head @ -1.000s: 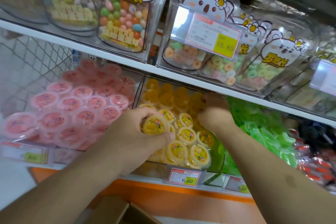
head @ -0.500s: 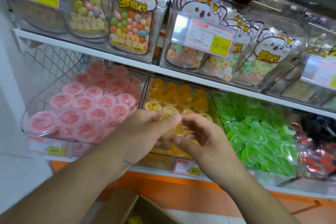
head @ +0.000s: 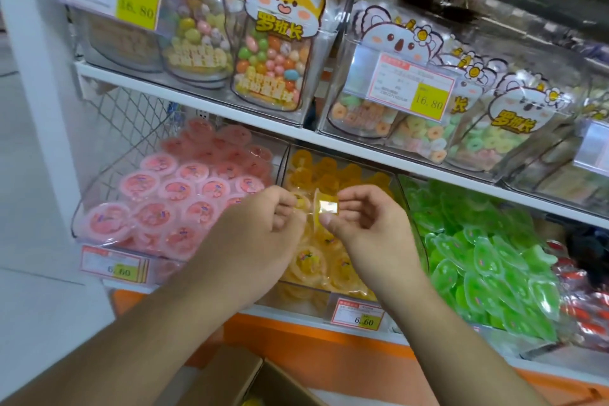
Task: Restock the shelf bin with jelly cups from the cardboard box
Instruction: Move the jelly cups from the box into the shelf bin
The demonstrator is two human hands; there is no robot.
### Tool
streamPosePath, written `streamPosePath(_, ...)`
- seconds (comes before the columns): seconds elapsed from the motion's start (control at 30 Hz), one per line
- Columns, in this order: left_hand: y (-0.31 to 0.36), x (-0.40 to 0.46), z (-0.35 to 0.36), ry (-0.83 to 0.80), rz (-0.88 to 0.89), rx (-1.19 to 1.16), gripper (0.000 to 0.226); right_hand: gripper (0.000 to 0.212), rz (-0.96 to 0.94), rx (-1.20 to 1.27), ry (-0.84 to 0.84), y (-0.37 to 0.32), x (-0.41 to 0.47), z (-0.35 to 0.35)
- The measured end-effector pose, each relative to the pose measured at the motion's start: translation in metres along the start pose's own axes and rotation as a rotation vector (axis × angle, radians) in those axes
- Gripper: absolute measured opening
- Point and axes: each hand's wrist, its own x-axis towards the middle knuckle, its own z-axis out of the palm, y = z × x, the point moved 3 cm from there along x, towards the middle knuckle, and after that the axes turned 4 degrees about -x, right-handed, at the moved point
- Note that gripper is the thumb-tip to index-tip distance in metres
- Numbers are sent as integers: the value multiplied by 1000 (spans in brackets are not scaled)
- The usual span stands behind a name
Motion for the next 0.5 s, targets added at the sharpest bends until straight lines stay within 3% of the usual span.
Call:
streamPosePath(0.1, -12, 3, -5, 36, 47, 245, 36, 28, -22, -257, 13, 3, 35, 18)
streamPosePath(0.23, -19, 1, -4, -41, -13, 314, 38, 31, -94, -582, -72, 7, 61, 39)
streamPosePath(0.5, -26, 2, -4, -57, -12, 322, 37, 38, -164, -702, -146, 7, 60, 51)
